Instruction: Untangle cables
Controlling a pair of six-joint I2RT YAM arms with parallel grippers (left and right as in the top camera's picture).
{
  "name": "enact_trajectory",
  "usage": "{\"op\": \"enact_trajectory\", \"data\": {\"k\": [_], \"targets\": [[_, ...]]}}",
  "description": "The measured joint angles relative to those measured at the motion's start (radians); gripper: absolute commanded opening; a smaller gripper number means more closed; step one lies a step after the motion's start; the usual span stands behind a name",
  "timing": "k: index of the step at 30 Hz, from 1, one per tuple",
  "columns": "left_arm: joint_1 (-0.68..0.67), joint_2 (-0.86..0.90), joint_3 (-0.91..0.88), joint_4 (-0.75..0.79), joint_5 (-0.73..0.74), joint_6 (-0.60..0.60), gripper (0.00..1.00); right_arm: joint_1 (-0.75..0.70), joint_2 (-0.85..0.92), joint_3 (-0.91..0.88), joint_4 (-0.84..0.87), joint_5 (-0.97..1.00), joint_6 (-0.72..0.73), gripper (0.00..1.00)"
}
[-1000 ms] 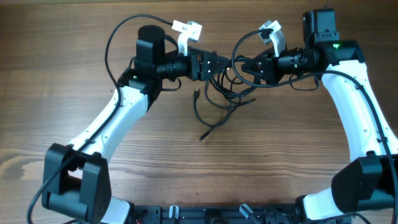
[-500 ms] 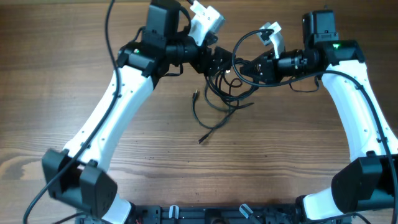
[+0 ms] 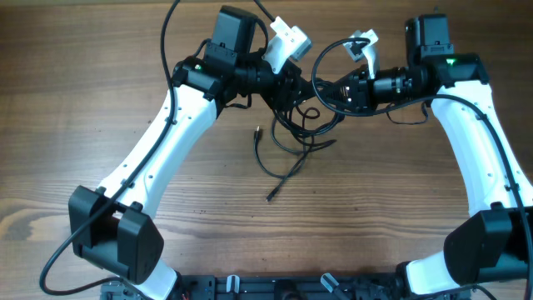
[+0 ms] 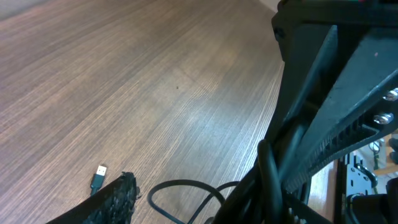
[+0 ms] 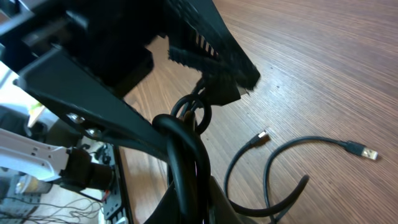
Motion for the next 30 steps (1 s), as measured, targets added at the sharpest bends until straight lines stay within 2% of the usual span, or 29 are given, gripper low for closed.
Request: {"op": "enact_trajectory", "data": {"k": [3,4,6,8,9,10,12,17,20,22,24,28,30], "targets": [[-0.007,0.001,0.000,0.000,0.010,0.002,0.11,-0.001,0.000,0.000,0.004,-0.002,0.001,0.04],[-0.013,0.001,0.000,0.001,0.023,0.010,0.04,-0.002,0.000,0.000,0.005,-0.002,0.001,0.05],[-0.021,0.001,0.000,0.000,0.027,0.014,0.04,-0.009,0.000,0.000,0.016,-0.001,0.009,0.27],[-0.023,0.003,0.000,0.011,0.027,0.006,0.04,-0.012,0.000,0.000,0.030,0.000,0.034,0.58],[-0.023,0.006,0.000,0.031,0.019,-0.012,0.04,-0.008,0.000,0.000,0.050,0.008,0.071,0.70],[-0.021,0.009,0.000,0.043,0.009,-0.035,0.04,-0.004,0.000,0.000,0.064,0.027,0.108,0.76],[-0.020,0.013,0.000,0.071,-0.049,-0.115,0.04,0.001,0.000,0.000,0.109,0.122,0.226,0.80],[-0.020,0.015,0.000,0.077,-0.327,-0.413,0.04,0.001,0.000,0.000,0.138,0.393,0.487,0.81],[-0.020,0.015,0.000,0.073,-0.489,-0.642,0.04,0.001,0.000,0.000,0.154,0.481,0.584,0.81],[-0.018,0.015,0.000,0.073,-0.541,-0.792,0.04,0.001,0.000,0.000,0.163,0.499,0.620,0.79],[-0.018,0.015,0.000,0.073,-0.563,-0.924,0.04,0.000,0.000,0.000,0.174,0.441,0.621,0.76],[-0.018,0.015,0.000,0.073,-0.585,-1.311,0.04,0.000,0.000,0.000,0.175,0.288,0.620,0.67],[-0.019,0.015,0.000,0.073,-0.586,-1.451,0.04,0.000,0.000,0.000,0.175,0.250,0.639,0.57]]}}
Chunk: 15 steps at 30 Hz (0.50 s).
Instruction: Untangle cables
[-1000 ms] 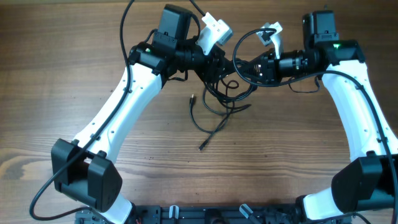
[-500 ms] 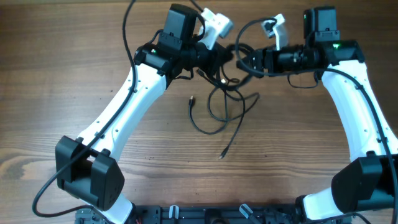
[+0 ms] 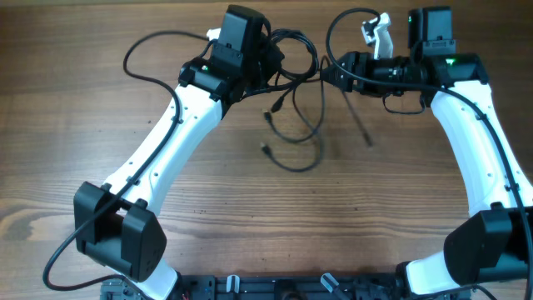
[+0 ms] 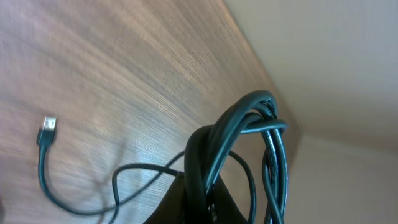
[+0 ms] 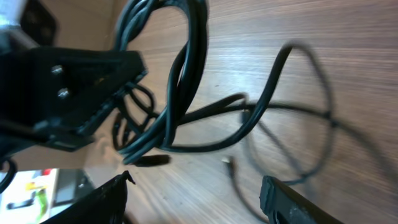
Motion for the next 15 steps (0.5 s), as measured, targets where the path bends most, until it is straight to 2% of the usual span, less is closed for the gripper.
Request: {"op": "enact_trajectory", "data": {"k": [2,6,15], "targets": [[-0.001,0.000,0.000,0.000,0.000,-0.100,0.04,0.002,0.000,0.000,0.002,-0.026,0.032,0.52],[-0.008,0.000,0.000,0.000,0.000,-0.195,0.04,0.025,0.000,0.000,0.019,-0.027,0.111,0.49],[-0.017,0.000,0.000,0.000,-0.030,-0.233,0.04,0.156,0.000,0.000,0.096,0.016,0.213,0.48]]}}
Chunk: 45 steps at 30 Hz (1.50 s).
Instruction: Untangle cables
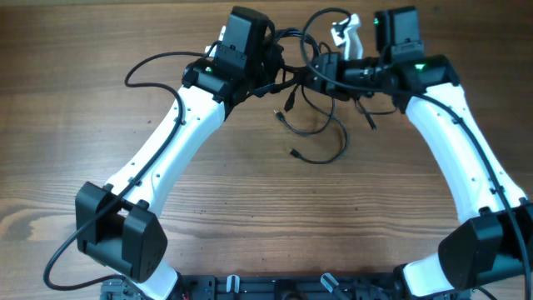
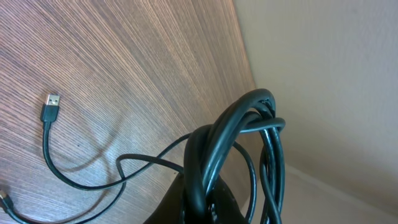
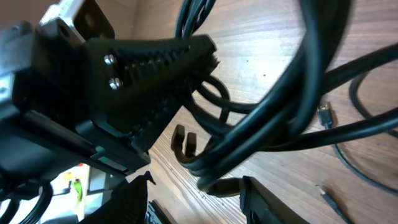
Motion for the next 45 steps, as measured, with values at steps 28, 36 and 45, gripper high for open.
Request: {"op": "enact_trajectory", "data": {"k": [28,36,45], "targets": [[-0.063,0.007,0.002,-0.004,-0.169,0.462,0.04,-0.060,0.008,-0.003,-0.011,-0.020,0.003,0.04],[-0.066,0.007,0.004,0.000,-0.154,0.796,0.04,-0.284,-0.032,-0.008,-0.051,-0.163,-0.045,0.04],[-0.055,0.007,0.004,0.041,0.012,1.035,0.04,-0.323,-0.034,-0.008,-0.077,-0.192,-0.085,0.04]]}}
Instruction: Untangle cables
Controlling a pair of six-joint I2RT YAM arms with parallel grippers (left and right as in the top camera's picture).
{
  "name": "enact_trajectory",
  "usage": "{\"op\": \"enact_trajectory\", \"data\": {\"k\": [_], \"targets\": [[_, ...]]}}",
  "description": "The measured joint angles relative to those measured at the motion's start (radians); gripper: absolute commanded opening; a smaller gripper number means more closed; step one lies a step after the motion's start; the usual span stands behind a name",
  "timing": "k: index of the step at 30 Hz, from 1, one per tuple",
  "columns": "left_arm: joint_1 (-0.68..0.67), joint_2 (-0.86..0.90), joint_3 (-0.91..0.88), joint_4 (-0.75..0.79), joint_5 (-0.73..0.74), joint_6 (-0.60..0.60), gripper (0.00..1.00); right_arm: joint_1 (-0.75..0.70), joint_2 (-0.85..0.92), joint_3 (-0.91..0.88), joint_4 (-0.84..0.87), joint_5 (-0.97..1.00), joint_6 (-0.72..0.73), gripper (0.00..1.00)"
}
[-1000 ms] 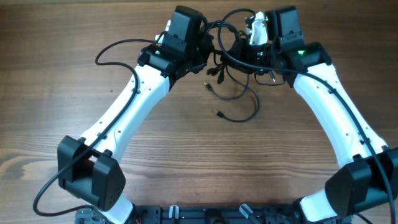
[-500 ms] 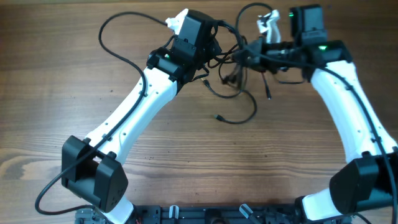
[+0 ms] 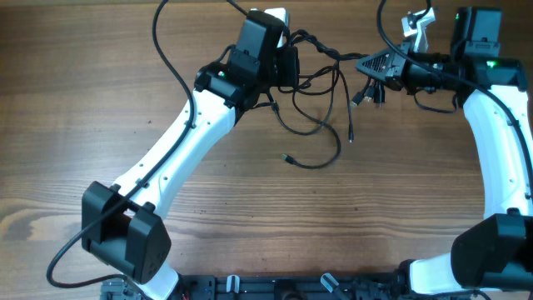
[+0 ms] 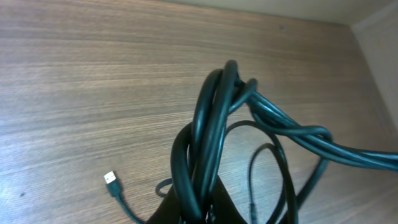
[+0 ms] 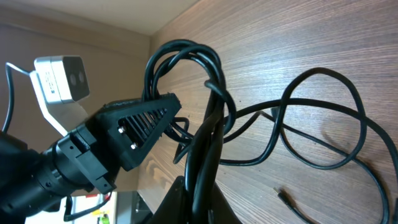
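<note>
Several black cables form one tangle point(image 3: 321, 100), lifted near the table's far edge. My left gripper point(image 3: 287, 60) is shut on a bunch of thick loops point(image 4: 208, 134). To its right, my right gripper point(image 3: 372, 67) is shut on another bunch point(image 5: 208, 149), and a strand runs between the two grippers. Thin loops sag below them to the table, with loose ends point(image 3: 288, 157) lying there. A USB plug point(image 4: 111, 181) shows in the left wrist view. In the right wrist view the left gripper point(image 5: 134, 134) sits beyond the loops.
The wooden table point(image 3: 250, 217) lies under the tangle. The left arm's own black cable point(image 3: 166, 50) arcs over the far left. A white wrist camera point(image 5: 60, 78) sits behind the left gripper. The far edge meets a wall point(image 4: 379, 25).
My right gripper has moved right, away from the left gripper, which it was nearly touching. The left gripper has shifted a little right. The tangle now spans a wider gap.
Both grippers first held the tangle low over the table's middle. Then they were up near the far edge, apart, with loops swinging. Then the right gripper was close against the left. Now they are apart again, each still holding a bunch.
</note>
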Motion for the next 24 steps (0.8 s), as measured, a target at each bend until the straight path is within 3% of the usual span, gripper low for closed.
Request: {"op": "enact_trajectory", "data": {"k": [11,18,24], "targets": [[0.025,0.000,0.000,0.025,0.251,0.052,0.04,0.113,-0.006,0.000,0.094,0.115,0.069,0.04],[0.032,0.000,0.000,0.021,0.534,0.172,0.04,0.118,-0.006,0.000,0.156,0.142,0.172,0.04],[0.032,0.000,0.000,0.016,0.665,0.233,0.04,0.153,-0.005,0.000,0.167,0.165,0.208,0.04]]}}
